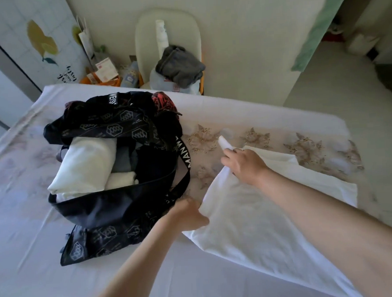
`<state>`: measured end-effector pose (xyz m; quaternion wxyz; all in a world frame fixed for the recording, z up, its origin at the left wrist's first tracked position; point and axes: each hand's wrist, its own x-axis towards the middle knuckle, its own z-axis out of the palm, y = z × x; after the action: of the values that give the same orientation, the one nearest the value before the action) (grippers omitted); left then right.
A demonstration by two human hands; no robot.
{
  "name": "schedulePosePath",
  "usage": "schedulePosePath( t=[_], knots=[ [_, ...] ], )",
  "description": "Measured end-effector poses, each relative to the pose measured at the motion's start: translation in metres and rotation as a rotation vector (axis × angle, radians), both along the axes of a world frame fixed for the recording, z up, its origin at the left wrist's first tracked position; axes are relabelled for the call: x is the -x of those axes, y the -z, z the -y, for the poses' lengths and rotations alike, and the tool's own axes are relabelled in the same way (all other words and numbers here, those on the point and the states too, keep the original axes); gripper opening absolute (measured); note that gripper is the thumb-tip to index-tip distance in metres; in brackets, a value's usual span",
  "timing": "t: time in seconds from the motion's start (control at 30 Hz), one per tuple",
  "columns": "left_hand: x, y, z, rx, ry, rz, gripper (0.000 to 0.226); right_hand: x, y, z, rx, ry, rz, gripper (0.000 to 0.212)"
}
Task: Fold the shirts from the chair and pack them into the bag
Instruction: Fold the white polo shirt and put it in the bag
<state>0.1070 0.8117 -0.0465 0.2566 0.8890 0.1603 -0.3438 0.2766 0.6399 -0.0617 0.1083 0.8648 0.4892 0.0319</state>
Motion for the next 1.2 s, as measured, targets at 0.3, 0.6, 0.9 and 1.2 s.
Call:
schedulePosePath(
  t=[0.3, 0.6, 0.9, 1.2],
  knots=[
    [-0.016, -0.04, 0.102, 0.555, 0.356, -0.144, 0.027, 0.039, -0.009, 0.162, -0.076, 0.48, -0.092, 0.043],
    [0.004, 0.052, 0.123, -0.076, 0.837, 0.431, 0.074, 0.101, 0.027, 0.169, -0.161, 0.664, -0.362, 0.049],
    [0.0, 0.071, 0.094, -0.111, 1.039, 0.619, 0.07, 0.13, 0.047, 0.145, -0.509, 1.056, -0.387, 0.051],
    [0.017, 0.073, 0.108, -0.004, 0.961, 0.84, 0.036, 0.161, 0.044, 0.134, -0.128, 1.103, -0.325, 0.054]
  ],
)
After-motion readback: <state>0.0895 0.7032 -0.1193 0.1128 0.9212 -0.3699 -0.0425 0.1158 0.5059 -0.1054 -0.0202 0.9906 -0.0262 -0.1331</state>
